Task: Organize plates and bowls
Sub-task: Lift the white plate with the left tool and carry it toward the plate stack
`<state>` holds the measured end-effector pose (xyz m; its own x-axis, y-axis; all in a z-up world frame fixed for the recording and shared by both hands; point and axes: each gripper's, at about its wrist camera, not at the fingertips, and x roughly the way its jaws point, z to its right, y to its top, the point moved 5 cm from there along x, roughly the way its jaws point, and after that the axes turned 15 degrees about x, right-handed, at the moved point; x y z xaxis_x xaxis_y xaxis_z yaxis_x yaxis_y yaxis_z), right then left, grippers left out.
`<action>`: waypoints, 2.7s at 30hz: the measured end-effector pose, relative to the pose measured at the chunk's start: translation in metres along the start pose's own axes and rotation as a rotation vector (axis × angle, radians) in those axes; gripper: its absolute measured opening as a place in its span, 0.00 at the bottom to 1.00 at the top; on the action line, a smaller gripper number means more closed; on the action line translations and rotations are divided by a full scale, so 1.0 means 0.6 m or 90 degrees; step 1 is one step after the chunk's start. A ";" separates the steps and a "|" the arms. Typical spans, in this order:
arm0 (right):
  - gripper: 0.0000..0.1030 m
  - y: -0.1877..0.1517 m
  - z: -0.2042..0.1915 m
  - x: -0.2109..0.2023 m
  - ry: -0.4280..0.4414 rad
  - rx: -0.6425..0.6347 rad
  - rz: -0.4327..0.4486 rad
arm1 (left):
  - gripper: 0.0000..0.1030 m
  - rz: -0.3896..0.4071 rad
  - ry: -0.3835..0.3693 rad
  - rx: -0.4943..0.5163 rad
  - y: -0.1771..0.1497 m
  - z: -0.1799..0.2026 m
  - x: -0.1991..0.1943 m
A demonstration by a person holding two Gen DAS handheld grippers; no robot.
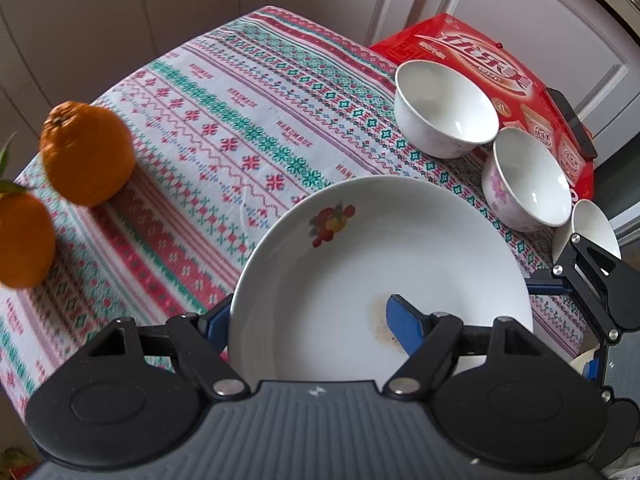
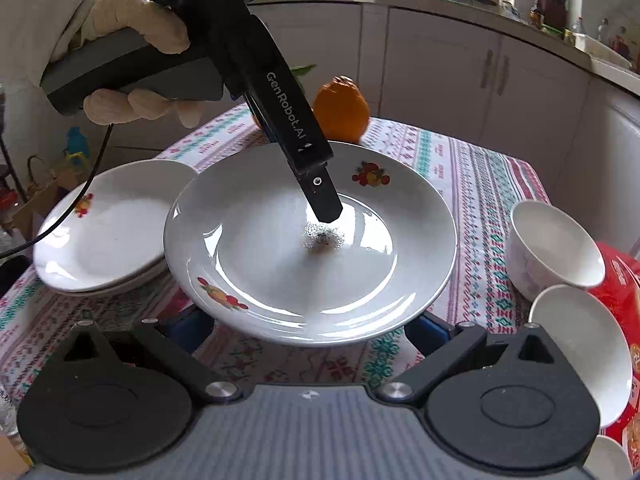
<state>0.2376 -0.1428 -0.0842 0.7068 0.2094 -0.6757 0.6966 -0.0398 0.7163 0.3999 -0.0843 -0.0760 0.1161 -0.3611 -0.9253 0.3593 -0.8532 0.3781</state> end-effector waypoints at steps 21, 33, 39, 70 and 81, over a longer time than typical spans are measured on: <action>0.99 0.001 -0.106 -0.020 0.091 -0.091 -0.007 | 0.75 0.042 0.057 -0.120 -0.144 -0.007 -0.094; 0.99 -0.012 -0.164 -0.005 0.136 -0.130 -0.036 | 0.75 0.055 0.073 -0.191 -0.233 -0.022 -0.115; 0.99 -0.014 -0.181 0.002 0.143 -0.145 -0.044 | 0.75 0.056 0.069 -0.214 -0.264 -0.028 -0.109; 1.00 -0.012 -0.200 0.007 0.134 -0.173 -0.045 | 0.75 0.069 0.059 -0.230 -0.295 -0.045 -0.087; 1.00 -0.012 -0.206 0.008 0.131 -0.180 -0.045 | 0.75 0.072 0.062 -0.227 -0.304 -0.044 -0.094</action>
<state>0.2206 -0.0209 -0.0712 0.5980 0.3958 -0.6969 0.6615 0.2472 0.7080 0.3521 0.1017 -0.0933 0.2548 -0.3939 -0.8831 0.6371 -0.6187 0.4598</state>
